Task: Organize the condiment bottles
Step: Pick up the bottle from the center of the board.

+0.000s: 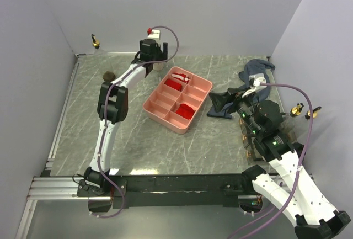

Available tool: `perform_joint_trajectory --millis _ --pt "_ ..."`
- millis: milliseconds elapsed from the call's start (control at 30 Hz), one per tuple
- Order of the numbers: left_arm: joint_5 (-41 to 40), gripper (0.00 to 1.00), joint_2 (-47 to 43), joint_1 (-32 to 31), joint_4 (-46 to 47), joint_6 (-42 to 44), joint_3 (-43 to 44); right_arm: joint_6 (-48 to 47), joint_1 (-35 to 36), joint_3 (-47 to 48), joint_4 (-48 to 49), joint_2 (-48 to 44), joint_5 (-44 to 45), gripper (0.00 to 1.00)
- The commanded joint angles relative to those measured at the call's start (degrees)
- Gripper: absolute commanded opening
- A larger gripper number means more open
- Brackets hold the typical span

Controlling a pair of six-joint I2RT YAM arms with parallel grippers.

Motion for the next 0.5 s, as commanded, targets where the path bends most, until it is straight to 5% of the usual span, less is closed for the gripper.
perform_joint_trajectory --millis 0,133,300,467 --pt "0.1 0.93 2.0 0.7 5.9 1.7 2.8 -0.3 0.1 0.9 2.1 -0.8 0.1 1.0" --pt "1.4 0.78 1.8 1.0 7.8 3.3 2.0 -0.4 0.1 0.5 2.3 -0.6 0.6 1.0" --pt "3.2 0.39 -4.4 0.9 11.0 4.1 -2.4 0.0 0.1 1.0 1.7 0.3 0.2 1.0" --pt "4.6 0.14 -12.5 -0.1 11.1 5.3 -6.8 1.0 0.1 0.7 2.1 0.5 -1.7 1.0"
